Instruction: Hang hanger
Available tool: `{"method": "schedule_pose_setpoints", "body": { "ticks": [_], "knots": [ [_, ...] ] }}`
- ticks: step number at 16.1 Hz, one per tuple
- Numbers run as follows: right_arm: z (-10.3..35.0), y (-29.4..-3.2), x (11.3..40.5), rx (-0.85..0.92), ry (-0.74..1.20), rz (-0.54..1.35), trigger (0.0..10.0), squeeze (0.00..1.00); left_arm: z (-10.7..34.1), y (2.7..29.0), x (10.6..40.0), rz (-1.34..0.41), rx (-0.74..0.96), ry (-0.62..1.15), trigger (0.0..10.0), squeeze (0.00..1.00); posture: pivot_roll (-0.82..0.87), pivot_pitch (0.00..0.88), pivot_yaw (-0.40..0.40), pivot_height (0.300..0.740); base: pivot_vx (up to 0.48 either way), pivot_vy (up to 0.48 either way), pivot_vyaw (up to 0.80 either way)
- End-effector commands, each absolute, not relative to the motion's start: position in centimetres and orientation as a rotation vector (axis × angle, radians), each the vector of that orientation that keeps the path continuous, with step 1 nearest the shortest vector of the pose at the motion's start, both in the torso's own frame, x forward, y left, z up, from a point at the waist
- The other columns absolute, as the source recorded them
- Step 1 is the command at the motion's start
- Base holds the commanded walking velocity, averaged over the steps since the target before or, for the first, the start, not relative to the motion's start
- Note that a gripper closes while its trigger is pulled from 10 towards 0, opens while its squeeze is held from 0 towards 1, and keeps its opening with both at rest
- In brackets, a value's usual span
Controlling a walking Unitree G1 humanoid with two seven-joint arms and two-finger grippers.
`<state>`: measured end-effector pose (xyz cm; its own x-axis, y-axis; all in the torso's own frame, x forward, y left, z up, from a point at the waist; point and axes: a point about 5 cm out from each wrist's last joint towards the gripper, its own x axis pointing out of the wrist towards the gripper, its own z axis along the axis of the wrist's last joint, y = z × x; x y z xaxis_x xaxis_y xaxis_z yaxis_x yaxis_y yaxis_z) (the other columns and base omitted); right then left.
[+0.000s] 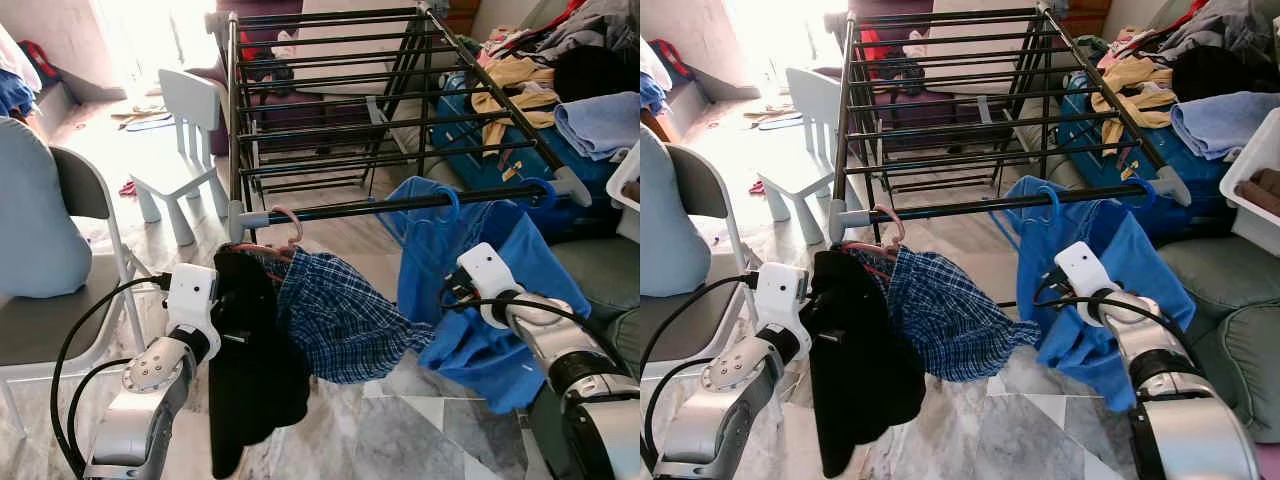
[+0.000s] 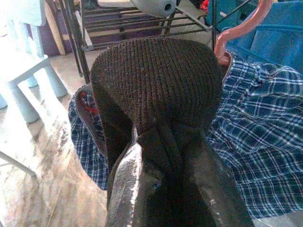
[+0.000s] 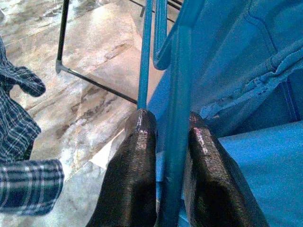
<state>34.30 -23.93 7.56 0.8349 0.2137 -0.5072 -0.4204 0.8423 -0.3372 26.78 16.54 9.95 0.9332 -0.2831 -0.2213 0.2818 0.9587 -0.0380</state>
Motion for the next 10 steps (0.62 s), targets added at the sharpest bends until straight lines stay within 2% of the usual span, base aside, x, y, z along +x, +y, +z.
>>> {"method": "schedule_pose_setpoints", "body": {
  "ticks": [1, 10],
  "knots": [
    [7.6, -24.0, 34.3, -0.439, 0.465, 0.337, 0.0, 0.0, 11.0, 16.4, 27.0, -0.304, 0.014, 0.188, 10.0, 0.0, 0.02, 0.0, 0.036, 0.74, 0.0, 0.0, 0.0],
    [7.3, -22.8, 34.4, -0.36, 0.423, 0.336, 0.0, 0.0, 10.8, 16.2, 26.9, -0.33, 0.042, 0.2, 10.0, 0.0, 0.03, 0.0, 0.032, 0.74, 0.0, 0.0, 0.0]
  ]
}}
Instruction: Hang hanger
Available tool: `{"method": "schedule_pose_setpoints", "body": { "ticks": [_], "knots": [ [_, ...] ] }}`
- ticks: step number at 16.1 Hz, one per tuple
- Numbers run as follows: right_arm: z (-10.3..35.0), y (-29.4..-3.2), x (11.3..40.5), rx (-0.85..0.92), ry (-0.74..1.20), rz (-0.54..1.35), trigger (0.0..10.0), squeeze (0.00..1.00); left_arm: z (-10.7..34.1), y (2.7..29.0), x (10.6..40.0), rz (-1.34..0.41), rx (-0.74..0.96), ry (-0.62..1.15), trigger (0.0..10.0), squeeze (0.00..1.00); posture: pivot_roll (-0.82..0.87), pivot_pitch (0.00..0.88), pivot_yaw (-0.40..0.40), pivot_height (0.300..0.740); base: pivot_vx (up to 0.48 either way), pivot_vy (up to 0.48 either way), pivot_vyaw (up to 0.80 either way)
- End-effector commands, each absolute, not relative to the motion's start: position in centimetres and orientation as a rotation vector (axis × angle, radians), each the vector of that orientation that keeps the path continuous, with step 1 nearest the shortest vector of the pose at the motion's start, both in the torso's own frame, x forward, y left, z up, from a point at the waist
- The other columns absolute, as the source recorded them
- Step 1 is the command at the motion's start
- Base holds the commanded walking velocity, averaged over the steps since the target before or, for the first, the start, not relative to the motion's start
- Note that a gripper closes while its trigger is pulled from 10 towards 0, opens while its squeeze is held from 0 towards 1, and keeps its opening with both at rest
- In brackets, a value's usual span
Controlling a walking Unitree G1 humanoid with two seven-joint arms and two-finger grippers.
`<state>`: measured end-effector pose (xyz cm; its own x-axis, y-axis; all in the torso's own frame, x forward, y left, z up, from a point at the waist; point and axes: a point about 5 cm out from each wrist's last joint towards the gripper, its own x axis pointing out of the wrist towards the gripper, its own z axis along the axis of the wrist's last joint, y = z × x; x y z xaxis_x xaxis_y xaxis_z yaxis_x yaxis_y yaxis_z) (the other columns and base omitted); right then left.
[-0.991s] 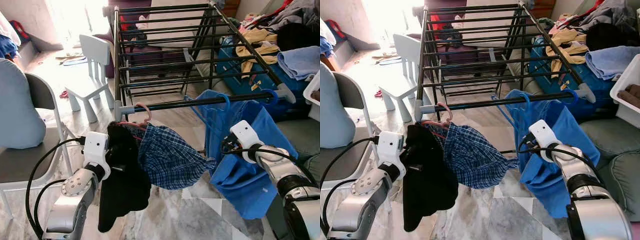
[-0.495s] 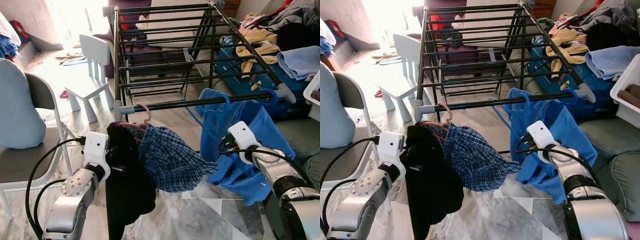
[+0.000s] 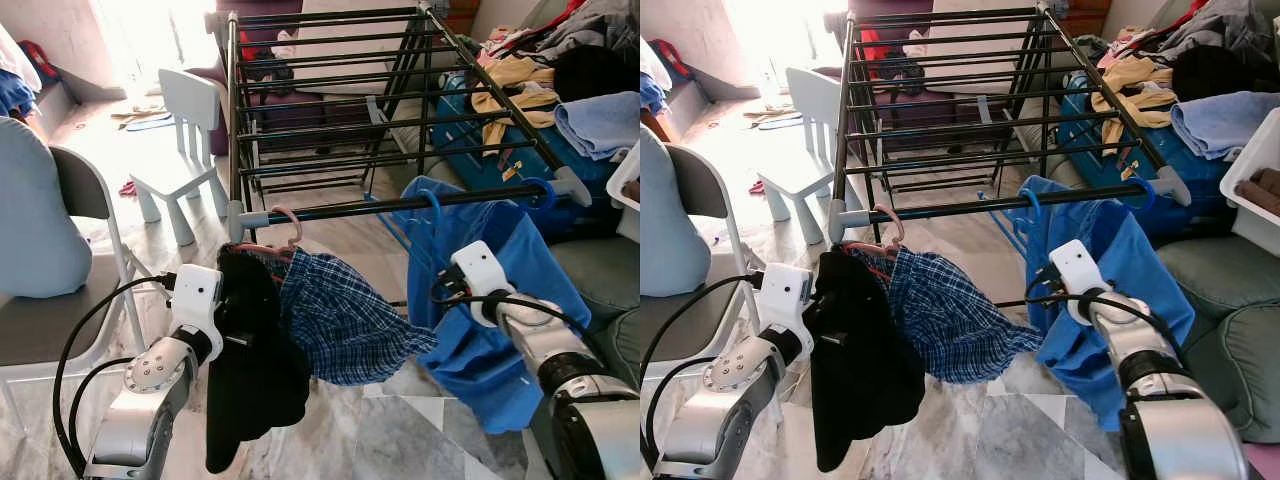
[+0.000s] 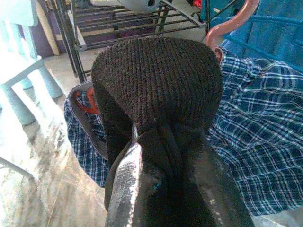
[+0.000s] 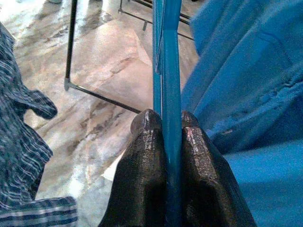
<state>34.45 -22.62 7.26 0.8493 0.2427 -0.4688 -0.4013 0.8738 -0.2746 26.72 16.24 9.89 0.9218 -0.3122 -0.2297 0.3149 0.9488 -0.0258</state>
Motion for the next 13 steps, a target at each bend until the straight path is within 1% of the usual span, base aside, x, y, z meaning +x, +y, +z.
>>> {"method": "schedule_pose_setpoints", "body": {
  "ticks": [1, 2, 3, 4, 5, 8, 9, 10, 11, 12, 13],
  "knots": [
    [7.2, -22.7, 34.3, -0.357, 0.425, 0.337, 0.0, 0.0, 10.8, 16.2, 26.9, -0.334, 0.046, 0.205, 10.0, 0.0, 0.03, 0.0, 0.035, 0.74, 0.0, 0.0, 0.0],
    [6.9, -22.5, 34.2, -0.354, 0.431, 0.338, 8.9, 0.0, 10.7, 16.1, 26.9, -0.341, 0.05, 0.211, 10.0, 0.0, 0.03, 0.0, 0.036, 0.74, 0.0, 0.0, 0.0],
    [6.7, -22.4, 34.1, -0.318, 0.435, 0.338, 10.0, 0.27, 10.7, 16.1, 26.9, -0.346, 0.053, 0.215, 10.0, 0.0, 0.03, 0.0, 0.037, 0.74, 0.0, 0.0, 0.0],
    [6.7, -22.4, 34.1, -0.313, 0.434, 0.338, 10.0, 0.27, 10.7, 16.1, 26.9, -0.346, 0.054, 0.215, 10.0, 0.0, 0.03, 0.0, 0.037, 0.74, 0.0, 0.0, 0.0],
    [6.7, -22.3, 34.2, -0.316, 0.433, 0.335, 10.0, 1.0, 10.7, 16.1, 26.9, -0.348, 0.055, 0.217, 10.0, 0.0, 0.03, 0.0, 0.037, 0.74, 0.0, 0.0, 0.0],
    [6.9, -22.0, 34.4, -0.318, 0.425, 0.329, 10.0, 1.0, 10.6, 16.0, 26.9, -0.354, 0.059, 0.22, 10.0, 0.0, 0.03, 0.0, 0.037, 0.74, 0.0, 0.0, 0.0],
    [7.0, -21.9, 34.5, -0.312, 0.423, 0.33, 10.0, 0.93, 10.6, 16.0, 26.8, -0.356, 0.057, 0.221, 10.0, 0.0, 0.03, 0.0, 0.037, 0.74, 0.0, 0.0, 0.0],
    [7.1, -21.8, 34.6, -0.307, 0.421, 0.333, 10.0, 0.65, 10.6, 16.0, 26.8, -0.357, 0.058, 0.223, 10.0, 0.0, 0.03, 0.0, 0.037, 0.74, 0.0, 0.0, 0.0],
    [7.1, -21.6, 34.7, -0.304, 0.419, 0.331, 10.0, 0.0, 10.5, 15.9, 26.7, -0.362, 0.058, 0.225, 10.0, 0.0, 0.03, 0.0, 0.037, 0.74, 0.0, 0.0, 0.0],
    [7.1, -21.5, 34.7, -0.289, 0.415, 0.334, 10.0, 0.0, 10.5, 15.8, 26.6, -0.364, 0.058, 0.226, 10.0, 0.0, 0.03, 0.0, 0.037, 0.74, 0.0, 0.0, 0.0],
    [7.1, -21.3, 34.7, -0.277, 0.412, 0.335, 1.9, 0.0, 10.4, 15.8, 26.6, -0.365, 0.058, 0.227, 10.0, 0.0, 0.03, 0.0, 0.034, 0.74, 0.0, 0.0, 0.0]
  ]
}}
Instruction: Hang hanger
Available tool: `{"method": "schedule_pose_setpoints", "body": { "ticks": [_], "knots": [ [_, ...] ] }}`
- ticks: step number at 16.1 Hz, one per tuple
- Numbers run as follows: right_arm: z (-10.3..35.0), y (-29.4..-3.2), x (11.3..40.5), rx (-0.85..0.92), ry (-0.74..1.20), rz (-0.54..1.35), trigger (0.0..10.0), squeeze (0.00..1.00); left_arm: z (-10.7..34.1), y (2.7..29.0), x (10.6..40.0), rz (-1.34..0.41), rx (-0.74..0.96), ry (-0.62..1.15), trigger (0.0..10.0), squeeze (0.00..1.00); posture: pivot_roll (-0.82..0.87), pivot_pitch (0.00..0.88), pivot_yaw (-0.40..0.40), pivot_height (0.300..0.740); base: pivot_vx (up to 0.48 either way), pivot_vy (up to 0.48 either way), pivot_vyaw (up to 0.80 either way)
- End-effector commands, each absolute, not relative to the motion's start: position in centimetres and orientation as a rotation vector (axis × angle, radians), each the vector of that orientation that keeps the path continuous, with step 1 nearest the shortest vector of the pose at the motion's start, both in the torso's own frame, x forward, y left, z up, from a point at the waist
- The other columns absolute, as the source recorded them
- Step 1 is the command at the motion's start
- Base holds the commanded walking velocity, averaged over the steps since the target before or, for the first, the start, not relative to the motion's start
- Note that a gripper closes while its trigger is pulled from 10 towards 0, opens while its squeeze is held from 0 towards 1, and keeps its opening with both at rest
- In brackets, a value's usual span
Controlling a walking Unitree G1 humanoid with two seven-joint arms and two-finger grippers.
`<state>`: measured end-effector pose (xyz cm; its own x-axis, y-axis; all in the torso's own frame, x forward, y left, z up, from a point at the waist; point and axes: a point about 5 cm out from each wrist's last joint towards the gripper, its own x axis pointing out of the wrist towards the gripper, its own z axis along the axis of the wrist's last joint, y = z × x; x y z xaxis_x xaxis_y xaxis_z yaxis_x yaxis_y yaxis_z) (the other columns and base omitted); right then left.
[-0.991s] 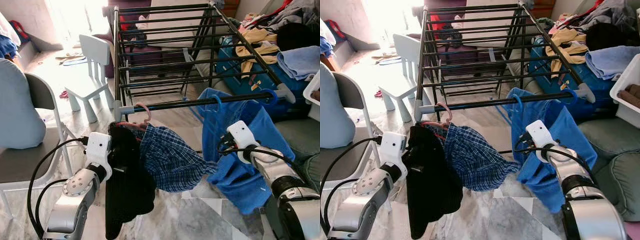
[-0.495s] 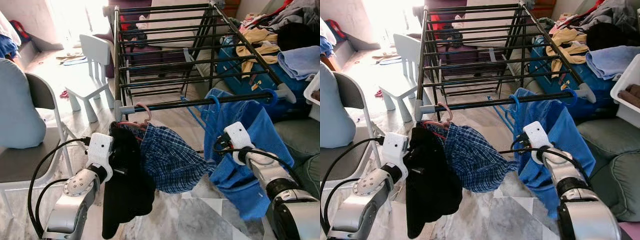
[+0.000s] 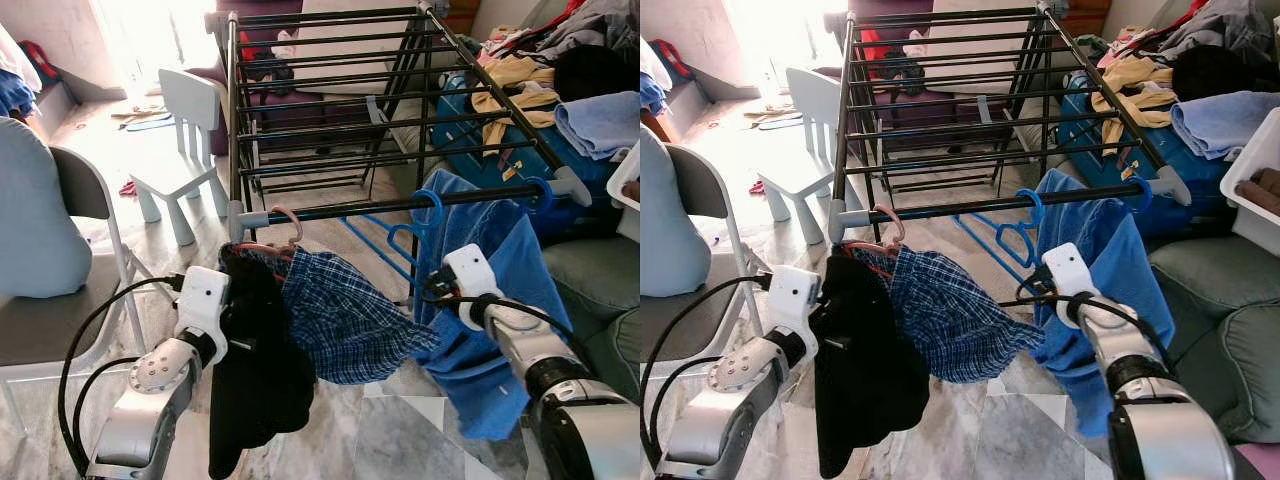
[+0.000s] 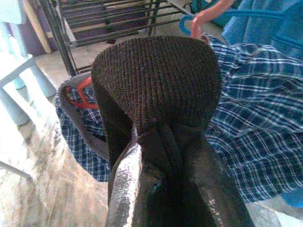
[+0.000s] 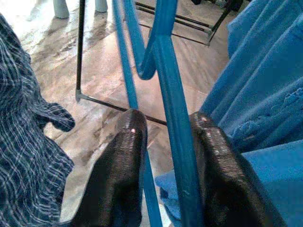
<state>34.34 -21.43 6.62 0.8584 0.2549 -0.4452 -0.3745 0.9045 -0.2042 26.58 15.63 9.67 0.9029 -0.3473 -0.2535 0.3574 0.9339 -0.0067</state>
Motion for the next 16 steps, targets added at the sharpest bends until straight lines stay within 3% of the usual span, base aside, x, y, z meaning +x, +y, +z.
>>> {"method": "schedule_pose_setpoints", "body": {
  "ticks": [1, 10, 16],
  "knots": [
    [7.1, -21.1, 34.8, -0.272, 0.412, 0.338, 0.0, 0.0, 10.4, 15.8, 26.7, -0.366, 0.059, 0.228, 10.0, 0.0, 0.03, 0.0, 0.034, 0.74, 0.0, 0.0, 0.0],
    [6.9, -20.6, 34.7, -0.231, 0.401, 0.327, 0.0, 0.0, 10.4, 15.6, 26.7, -0.382, 0.073, 0.239, 10.0, 0.0, 0.03, 0.0, 0.035, 0.74, 0.0, 0.0, 0.0],
    [9.7, -20.2, 36.0, -0.259, 0.186, 0.249, 0.0, 0.0, 11.0, 15.7, 26.9, -0.329, 0.046, 0.182, 10.0, 0.0, 0.02, 0.0, 0.024, 0.74, 0.0, 0.0, 0.0]
  ]
}}
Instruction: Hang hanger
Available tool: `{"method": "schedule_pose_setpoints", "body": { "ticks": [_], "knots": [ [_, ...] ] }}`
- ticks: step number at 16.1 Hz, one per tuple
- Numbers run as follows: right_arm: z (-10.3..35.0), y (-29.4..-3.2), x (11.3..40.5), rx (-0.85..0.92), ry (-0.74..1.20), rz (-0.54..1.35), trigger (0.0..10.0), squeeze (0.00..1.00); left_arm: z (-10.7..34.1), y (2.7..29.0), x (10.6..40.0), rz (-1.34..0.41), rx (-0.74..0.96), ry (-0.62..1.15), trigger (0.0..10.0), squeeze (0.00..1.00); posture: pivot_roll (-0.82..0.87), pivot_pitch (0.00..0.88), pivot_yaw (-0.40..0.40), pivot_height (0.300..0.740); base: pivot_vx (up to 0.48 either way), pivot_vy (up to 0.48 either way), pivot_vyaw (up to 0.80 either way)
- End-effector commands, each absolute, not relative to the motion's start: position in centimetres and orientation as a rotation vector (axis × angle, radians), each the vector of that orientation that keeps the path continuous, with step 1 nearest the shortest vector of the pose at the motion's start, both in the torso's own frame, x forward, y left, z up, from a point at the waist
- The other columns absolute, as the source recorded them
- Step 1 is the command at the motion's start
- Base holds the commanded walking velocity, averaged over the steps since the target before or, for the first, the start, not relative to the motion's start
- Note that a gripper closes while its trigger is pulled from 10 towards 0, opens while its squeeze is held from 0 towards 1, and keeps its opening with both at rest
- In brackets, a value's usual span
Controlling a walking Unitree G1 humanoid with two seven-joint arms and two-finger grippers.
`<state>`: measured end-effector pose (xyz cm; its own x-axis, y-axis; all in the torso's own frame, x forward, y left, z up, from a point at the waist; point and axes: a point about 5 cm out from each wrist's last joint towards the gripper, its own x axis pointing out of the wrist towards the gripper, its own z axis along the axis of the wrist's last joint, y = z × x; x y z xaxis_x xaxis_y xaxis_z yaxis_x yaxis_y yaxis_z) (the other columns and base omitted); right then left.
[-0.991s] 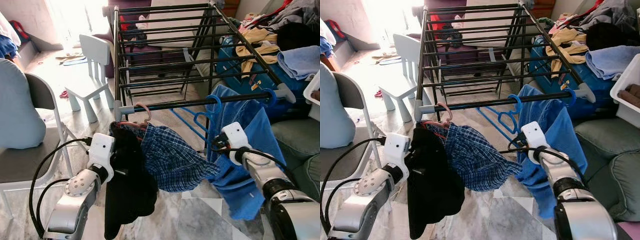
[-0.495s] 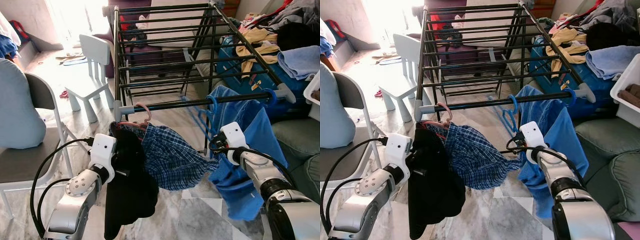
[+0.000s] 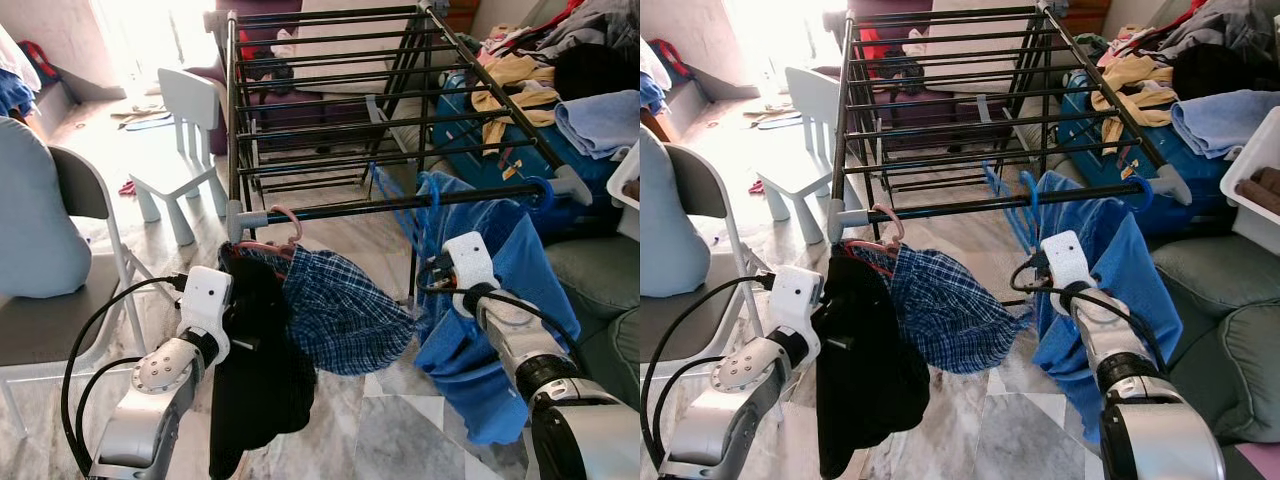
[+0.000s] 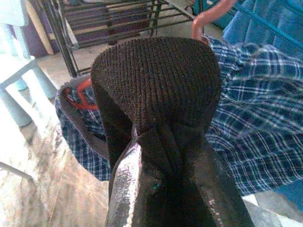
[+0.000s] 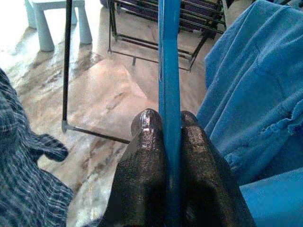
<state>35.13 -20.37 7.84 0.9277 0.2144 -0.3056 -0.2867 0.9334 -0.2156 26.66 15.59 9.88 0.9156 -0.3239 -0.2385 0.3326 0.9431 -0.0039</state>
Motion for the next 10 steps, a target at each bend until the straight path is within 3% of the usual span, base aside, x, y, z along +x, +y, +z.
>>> {"method": "schedule_pose_setpoints", "body": {
  "ticks": [1, 2, 3, 4, 5, 10],
  "knots": [
    [9.8, -20.2, 35.9, -0.248, 0.168, 0.238, 0.0, 0.0, 11.0, 15.7, 26.9, -0.326, 0.045, 0.18, 10.0, 0.0, 0.02, 0.0, 0.024, 0.74, 0.0, 0.0, 0.0],
    [9.1, -20.3, 35.1, -0.233, 0.139, 0.198, 0.0, 0.0, 11.0, 15.5, 26.8, -0.328, 0.04, 0.175, 10.0, 0.0, 0.02, 0.0, 0.022, 0.74, 0.0, 0.0, 0.0],
    [8.6, -20.6, 34.3, -0.211, 0.12, 0.17, 2.6, 0.0, 11.0, 15.3, 26.8, -0.329, 0.032, 0.17, 10.0, 0.0, 0.01, 0.0, 0.021, 0.74, 0.0, 0.0, 0.0],
    [7.8, -20.7, 33.5, -0.182, 0.129, 0.16, 8.7, 0.0, 11.1, 15.2, 26.8, -0.332, 0.024, 0.165, 10.0, 0.0, 0.0, 0.0, 0.026, 0.74, 0.0, 0.0, 0.0],
    [7.5, -20.7, 33.0, -0.168, 0.129, 0.152, 10.0, 0.0, 11.1, 15.1, 26.8, -0.333, 0.021, 0.164, 10.0, 0.0, 0.0, 0.0, 0.026, 0.74, 0.0, 0.0, 0.0],
    [5.9, -21.1, 29.0, -0.117, 0.129, 0.096, 10.0, 0.0, 11.3, 14.7, 27.5, -0.328, -0.01, 0.147, 10.0, 0.0, -0.04, 0.0, 0.033, 0.74, 0.0, 0.0, 0.0]
  ]
}}
